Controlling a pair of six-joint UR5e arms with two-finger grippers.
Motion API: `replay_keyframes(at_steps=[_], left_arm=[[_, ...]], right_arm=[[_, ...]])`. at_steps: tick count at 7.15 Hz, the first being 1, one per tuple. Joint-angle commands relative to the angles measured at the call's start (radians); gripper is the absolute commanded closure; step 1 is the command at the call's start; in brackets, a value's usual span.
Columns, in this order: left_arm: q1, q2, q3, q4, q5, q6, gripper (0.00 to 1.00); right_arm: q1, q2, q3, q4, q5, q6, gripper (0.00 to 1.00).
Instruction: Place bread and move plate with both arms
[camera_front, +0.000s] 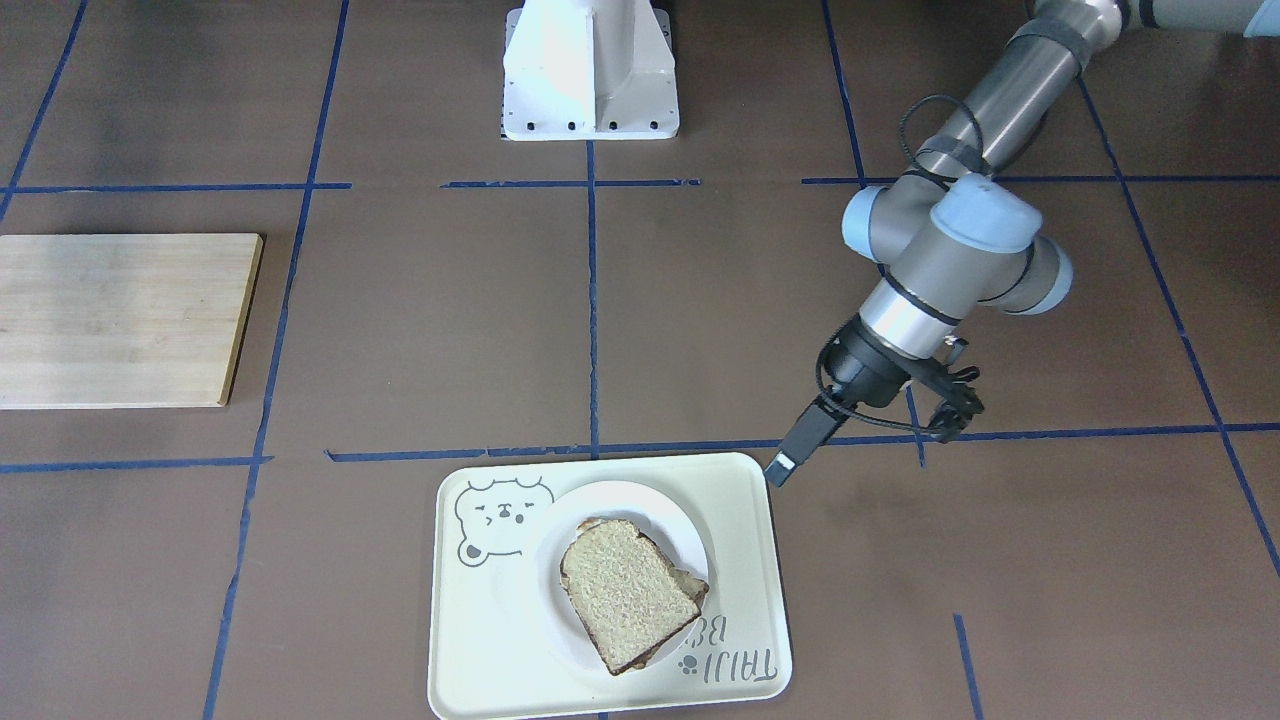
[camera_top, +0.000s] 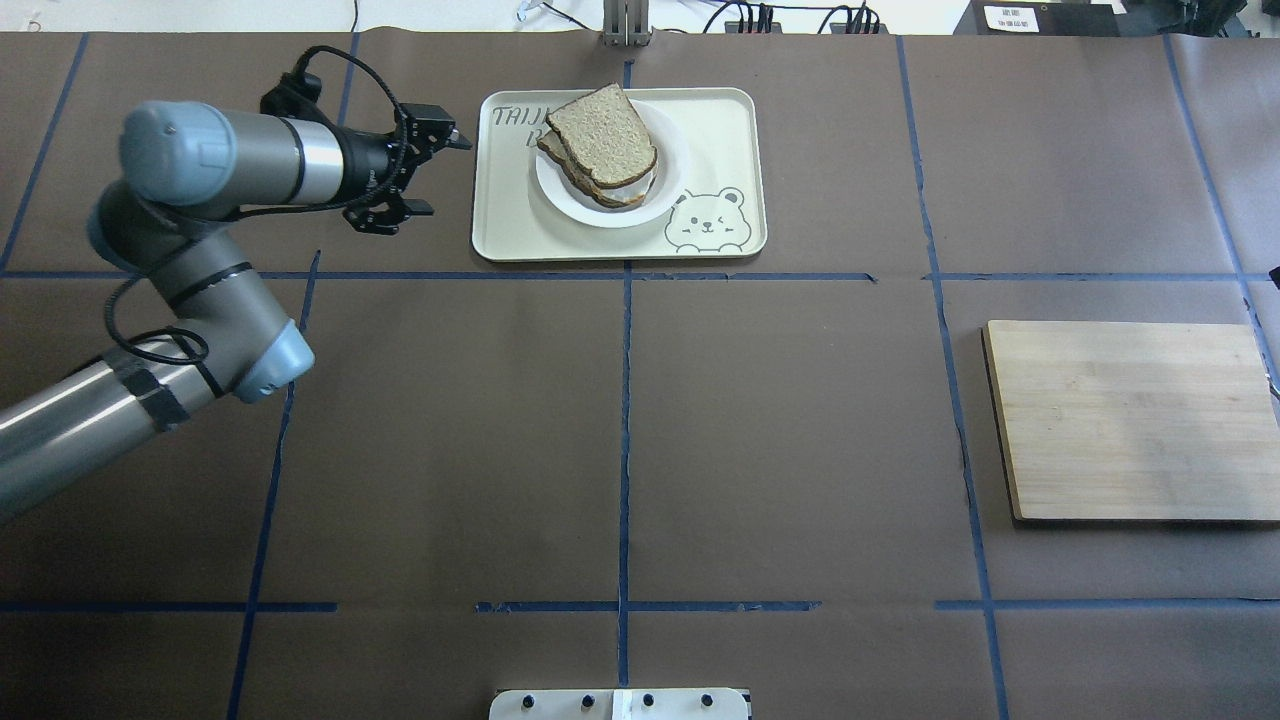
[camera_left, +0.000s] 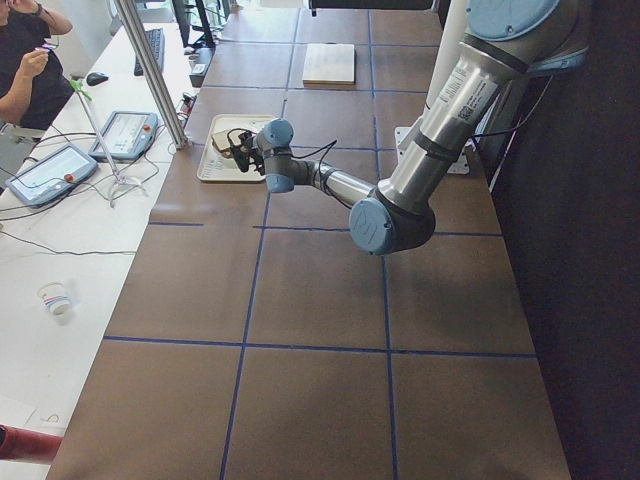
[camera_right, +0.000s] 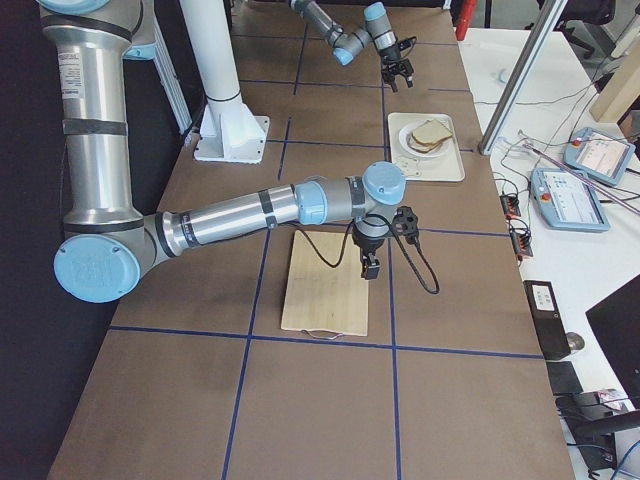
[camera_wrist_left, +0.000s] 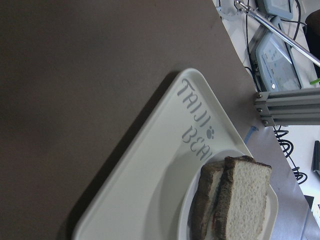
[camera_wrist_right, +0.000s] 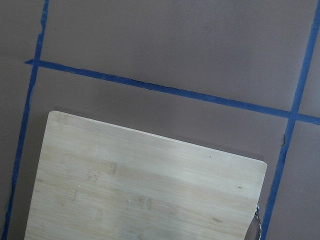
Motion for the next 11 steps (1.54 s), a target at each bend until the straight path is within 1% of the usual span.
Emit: replay_keyframes(at_steps=[1,2,3,5,7,8,10,11], left_arm=[[-0.193,0.141,-0.096,0.062,-0.209,0.258,0.0],[-0.266,0.19,-0.096,0.065,-0.277,0.384,0.0],[-0.315,0.228,-0.098,0.102,-0.288,0.531,0.0],[-0.388,0.24,-0.143,0.314,-0.287,0.814,0.0],[-0.463,0.299,-0.241,0.599,-0.278,1.181,0.0],[-0.487,0.36,-0.268,0.671,-0.279,1.339,0.0],[-0.524,0.478,-0.266,0.744,-0.288,1.614,0.0],[-0.57,0.488,-0.269,0.874,-0.322,1.755,0.0]], right_arm=[[0.002,0.0,0.002,0.0,0.0,0.002,0.0],[0.0,0.001,-0.007,0.0,-0.005,0.002,0.0],[0.002,0.001,-0.016,0.0,-0.005,0.005,0.0],[0.002,0.003,-0.018,-0.002,-0.005,0.006,0.0],[0.002,0.006,-0.025,0.0,-0.007,0.006,0.0],[0.002,0.007,-0.033,0.0,-0.007,0.006,0.0],[0.021,0.009,-0.051,0.0,-0.007,0.0,0.0],[0.037,0.009,-0.062,0.0,-0.005,-0.004,0.0]])
